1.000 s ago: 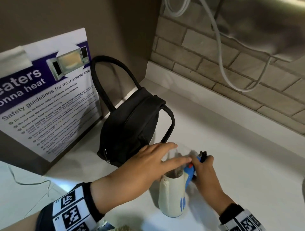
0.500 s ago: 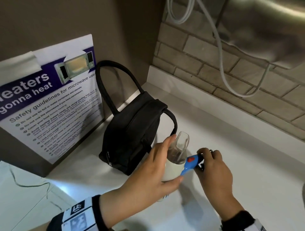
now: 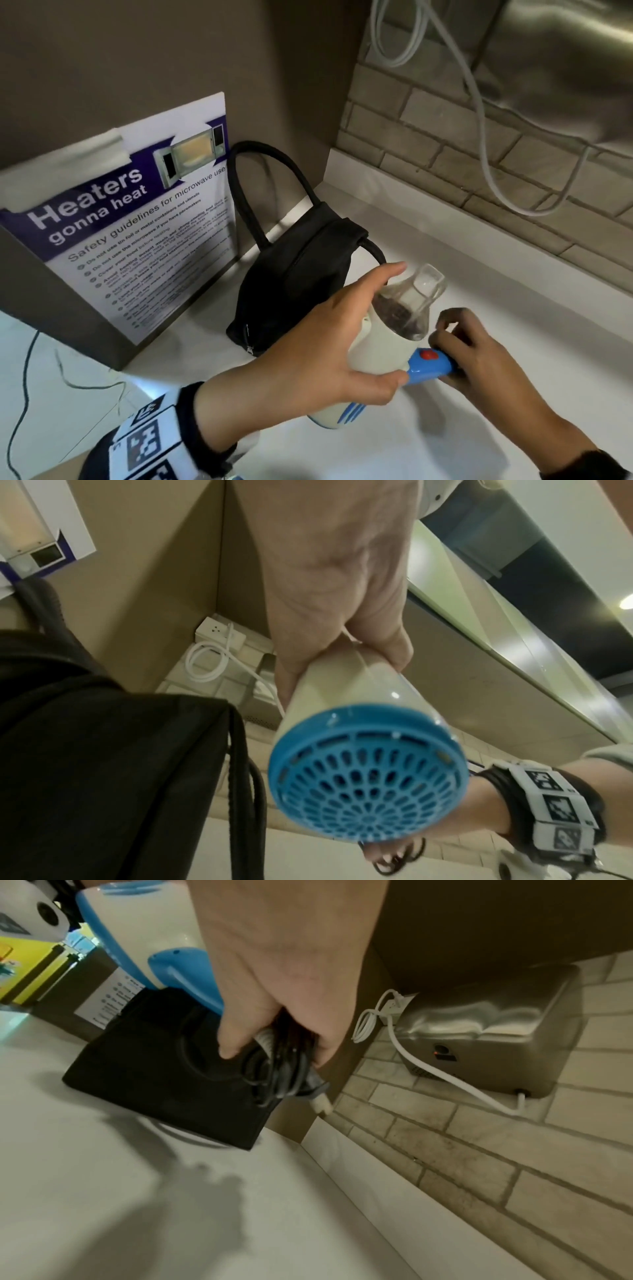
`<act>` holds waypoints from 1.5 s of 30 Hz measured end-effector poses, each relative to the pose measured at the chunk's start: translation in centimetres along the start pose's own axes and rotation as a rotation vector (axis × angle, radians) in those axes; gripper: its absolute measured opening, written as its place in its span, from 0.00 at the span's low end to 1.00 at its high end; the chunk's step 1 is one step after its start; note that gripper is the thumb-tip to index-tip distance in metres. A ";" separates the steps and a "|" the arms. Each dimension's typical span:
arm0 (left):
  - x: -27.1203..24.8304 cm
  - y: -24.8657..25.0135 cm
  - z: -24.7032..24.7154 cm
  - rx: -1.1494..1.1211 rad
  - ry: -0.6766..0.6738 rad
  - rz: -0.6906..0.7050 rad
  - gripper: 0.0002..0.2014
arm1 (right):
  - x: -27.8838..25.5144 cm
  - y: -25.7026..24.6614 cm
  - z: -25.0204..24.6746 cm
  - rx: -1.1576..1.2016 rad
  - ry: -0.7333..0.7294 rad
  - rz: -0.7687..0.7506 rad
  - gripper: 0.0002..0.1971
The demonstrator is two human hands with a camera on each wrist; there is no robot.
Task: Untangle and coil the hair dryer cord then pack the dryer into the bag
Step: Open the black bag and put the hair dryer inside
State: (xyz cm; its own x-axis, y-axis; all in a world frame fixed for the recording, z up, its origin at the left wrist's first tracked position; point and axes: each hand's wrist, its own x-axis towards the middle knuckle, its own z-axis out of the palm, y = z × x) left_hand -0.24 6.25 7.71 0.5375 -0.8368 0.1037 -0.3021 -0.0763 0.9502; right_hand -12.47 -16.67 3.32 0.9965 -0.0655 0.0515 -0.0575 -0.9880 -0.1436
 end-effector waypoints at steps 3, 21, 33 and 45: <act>0.2 0.3 -1.0 -0.023 -0.052 -0.011 0.45 | 0.1 -0.7 -0.6 0.088 -0.102 -0.115 0.21; 3.9 -5.1 -7.3 0.513 0.556 0.002 0.19 | 2.8 -2.2 -7.0 -0.020 0.155 -0.068 0.22; 4.2 -7.5 -7.4 0.649 0.529 -0.198 0.08 | 11.5 -1.8 -12.2 -0.549 0.184 -0.290 0.18; 4.7 -9.0 -9.4 0.296 0.437 -0.230 0.06 | 16.8 -4.6 -10.6 -0.701 0.068 -0.726 0.19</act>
State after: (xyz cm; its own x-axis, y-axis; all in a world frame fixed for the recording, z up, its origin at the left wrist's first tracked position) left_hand 12.45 8.09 2.40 0.8718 -0.4841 0.0754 -0.3126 -0.4311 0.8464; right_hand 3.92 -14.71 15.30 0.8002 0.5980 -0.0453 0.5173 -0.6500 0.5567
